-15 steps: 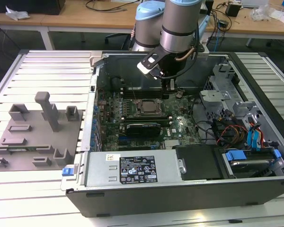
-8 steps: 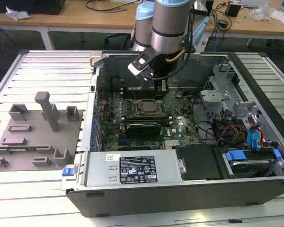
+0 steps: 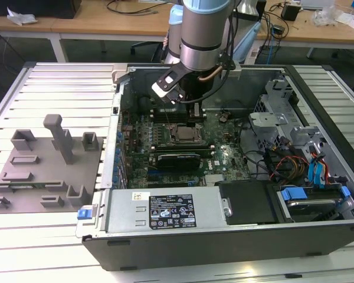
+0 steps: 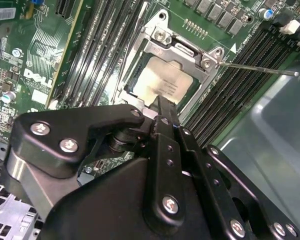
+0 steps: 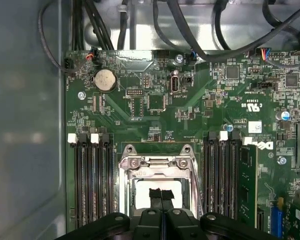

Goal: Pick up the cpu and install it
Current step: 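Close the cpu cover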

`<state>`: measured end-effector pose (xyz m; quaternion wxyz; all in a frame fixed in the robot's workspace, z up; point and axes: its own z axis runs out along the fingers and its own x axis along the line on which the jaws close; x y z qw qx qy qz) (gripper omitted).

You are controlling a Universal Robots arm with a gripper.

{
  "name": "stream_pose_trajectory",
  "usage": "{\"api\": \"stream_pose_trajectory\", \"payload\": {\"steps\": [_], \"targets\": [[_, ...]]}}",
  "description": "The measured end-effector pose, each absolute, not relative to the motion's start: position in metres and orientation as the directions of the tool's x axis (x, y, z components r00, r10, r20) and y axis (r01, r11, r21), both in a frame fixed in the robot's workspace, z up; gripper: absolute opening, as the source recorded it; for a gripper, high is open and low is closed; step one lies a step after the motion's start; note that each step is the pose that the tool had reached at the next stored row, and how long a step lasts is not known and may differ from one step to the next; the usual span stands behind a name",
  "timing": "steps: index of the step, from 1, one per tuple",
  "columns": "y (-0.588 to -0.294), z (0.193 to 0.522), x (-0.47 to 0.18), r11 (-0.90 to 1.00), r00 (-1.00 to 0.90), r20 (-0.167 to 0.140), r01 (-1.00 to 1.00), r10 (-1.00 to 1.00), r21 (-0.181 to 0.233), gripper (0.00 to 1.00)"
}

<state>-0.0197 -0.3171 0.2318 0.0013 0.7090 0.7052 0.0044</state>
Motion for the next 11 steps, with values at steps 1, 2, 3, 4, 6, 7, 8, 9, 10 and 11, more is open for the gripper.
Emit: {"api": "stream_pose_trajectory", "payload": {"steps": [1, 2, 3, 4, 6, 7, 8, 9, 10, 11], "targets": [[-0.3174, 0.2318, -0.0198, -0.006, 0.006, 0.004, 1.000, 1.000, 0.008, 0.11], [-0.3174, 0.2318, -0.0198, -0.006, 0.006, 0.004, 1.000, 1.000, 0.008, 0.11], [-0.3175, 0.2319, -0.0198, -0.005, 0.005, 0.004, 1.000, 1.000, 0.008, 0.11], [-0.3176, 0.2319, -0.0198, -0.005, 0.005, 0.004, 1.000, 1.000, 0.008, 0.11], [-0.3176, 0.2319, -0.0198, -0.005, 0.005, 0.004, 1.000, 1.000, 0.008, 0.11], [-0.3177, 0.2319, -0.0198, 0.001, -0.001, 0.004, 1.000, 1.000, 0.008, 0.11], [-0.3176, 0.2319, -0.0198, 0.010, -0.010, 0.004, 1.000, 1.000, 0.008, 0.11], [-0.3176, 0.2319, -0.0198, 0.034, -0.034, 0.004, 0.999, 0.999, 0.008, 0.11], [-0.3176, 0.2319, -0.0198, 0.053, -0.053, 0.004, 0.999, 0.999, 0.008, 0.11], [-0.3176, 0.2319, -0.0198, 0.099, -0.099, 0.004, 0.995, 0.995, 0.008, 0.11]]}}
